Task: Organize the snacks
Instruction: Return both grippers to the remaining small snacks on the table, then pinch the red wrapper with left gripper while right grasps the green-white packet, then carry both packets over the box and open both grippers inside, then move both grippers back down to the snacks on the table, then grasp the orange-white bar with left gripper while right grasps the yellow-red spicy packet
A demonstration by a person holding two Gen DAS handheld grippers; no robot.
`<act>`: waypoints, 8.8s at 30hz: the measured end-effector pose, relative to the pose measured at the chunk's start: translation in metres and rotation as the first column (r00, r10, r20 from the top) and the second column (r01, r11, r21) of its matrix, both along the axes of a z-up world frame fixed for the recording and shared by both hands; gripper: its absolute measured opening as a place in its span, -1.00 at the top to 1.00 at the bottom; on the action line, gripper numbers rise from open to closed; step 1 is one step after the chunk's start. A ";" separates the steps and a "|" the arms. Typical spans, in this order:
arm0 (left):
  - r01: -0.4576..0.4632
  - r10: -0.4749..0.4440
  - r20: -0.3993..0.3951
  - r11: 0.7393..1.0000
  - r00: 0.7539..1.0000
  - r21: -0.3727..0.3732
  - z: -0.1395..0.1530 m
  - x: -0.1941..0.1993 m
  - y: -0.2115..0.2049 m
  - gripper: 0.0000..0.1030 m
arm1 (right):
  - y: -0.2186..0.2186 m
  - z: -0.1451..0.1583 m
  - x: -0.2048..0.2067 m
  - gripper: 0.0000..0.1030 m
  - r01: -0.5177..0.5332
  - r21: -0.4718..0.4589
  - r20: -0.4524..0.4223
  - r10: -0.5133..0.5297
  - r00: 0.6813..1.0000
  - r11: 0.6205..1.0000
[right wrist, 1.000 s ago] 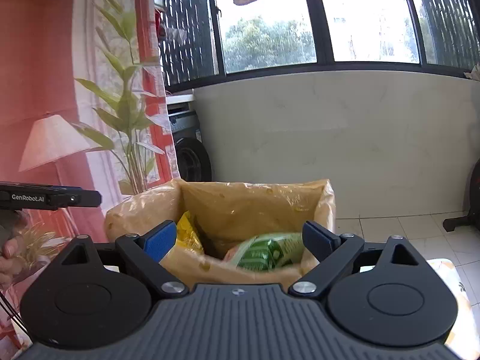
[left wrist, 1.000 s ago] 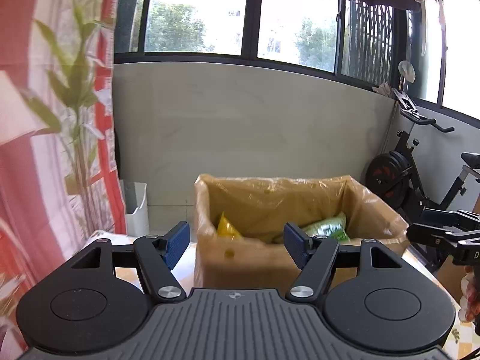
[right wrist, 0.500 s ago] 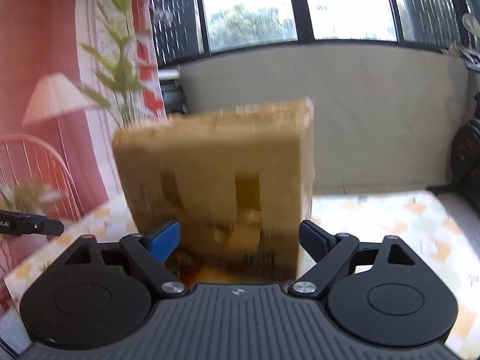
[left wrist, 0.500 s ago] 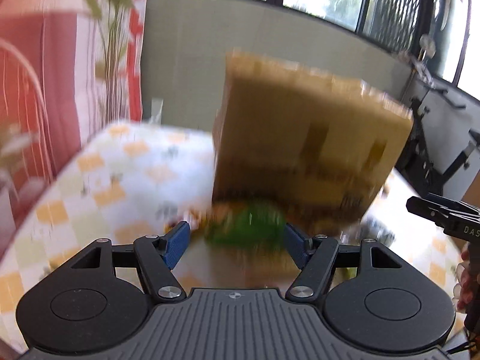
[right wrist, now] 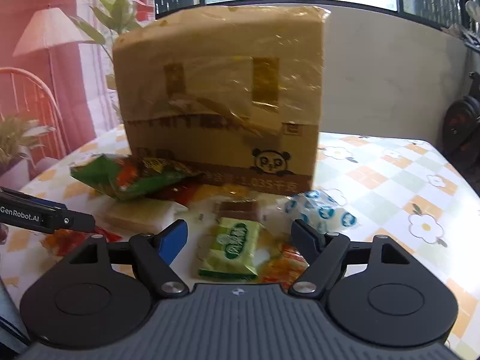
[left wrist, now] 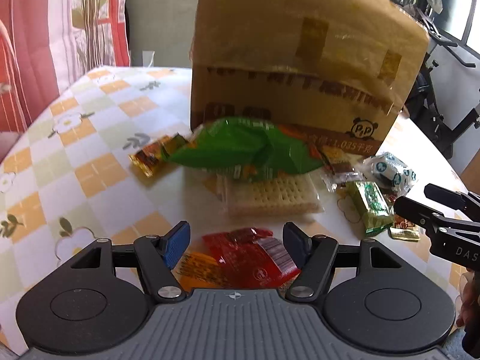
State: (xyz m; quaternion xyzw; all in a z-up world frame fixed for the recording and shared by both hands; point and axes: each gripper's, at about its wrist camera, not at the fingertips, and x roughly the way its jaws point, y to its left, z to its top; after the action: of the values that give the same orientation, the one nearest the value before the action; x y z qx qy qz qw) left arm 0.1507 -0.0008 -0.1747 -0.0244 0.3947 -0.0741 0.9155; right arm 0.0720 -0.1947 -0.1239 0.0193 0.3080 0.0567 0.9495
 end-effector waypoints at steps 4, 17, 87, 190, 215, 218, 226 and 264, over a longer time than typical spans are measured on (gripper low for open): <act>0.004 -0.004 -0.016 1.000 1.000 0.029 -0.006 0.002 -0.007 -0.37 | -0.005 -0.007 -0.006 -0.53 0.014 -0.017 0.025 -0.013 1.000 1.000; 0.009 -0.007 -0.047 0.999 0.999 0.052 -0.020 0.010 -0.017 0.47 | -0.012 -0.022 -0.009 -0.50 0.014 0.031 0.005 -0.014 1.000 0.999; 0.058 -0.069 0.413 0.998 0.908 0.040 0.078 -0.034 -0.006 0.95 | -0.004 0.039 0.016 0.20 -0.057 0.021 0.122 0.054 0.991 0.998; -0.076 0.074 -0.037 0.996 0.997 -0.043 0.016 -0.030 0.053 -0.37 | 0.093 -0.028 0.007 -0.59 -0.329 -0.034 -0.186 0.318 0.930 0.944; 0.100 -0.100 -0.017 0.995 0.995 0.014 -0.010 -0.005 0.010 0.25 | -0.011 -0.020 0.015 -0.59 0.197 -0.015 -0.138 -0.197 0.971 0.980; 0.072 -0.072 -0.007 0.997 0.997 0.016 -0.011 -0.002 0.008 0.25 | -0.024 -0.028 0.026 -0.59 0.235 -0.003 -0.180 -0.232 0.956 0.972; 0.042 -0.042 0.016 0.999 0.999 0.003 -0.013 -0.012 0.011 0.24 | -0.010 -0.038 0.026 -0.55 0.201 -0.086 -0.149 -0.212 0.966 0.976; 0.009 -0.009 0.026 1.000 1.000 -0.007 -0.015 -0.016 0.017 0.24 | 0.016 -0.041 0.012 0.04 -0.082 -0.067 -0.102 0.074 0.992 0.994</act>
State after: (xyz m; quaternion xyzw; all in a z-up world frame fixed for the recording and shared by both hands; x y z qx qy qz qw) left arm 0.1346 0.0162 -0.1894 -0.0251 0.3824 -0.0799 0.9202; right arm 0.0845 -0.1783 -0.1649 -0.0239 0.3572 0.0817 0.9301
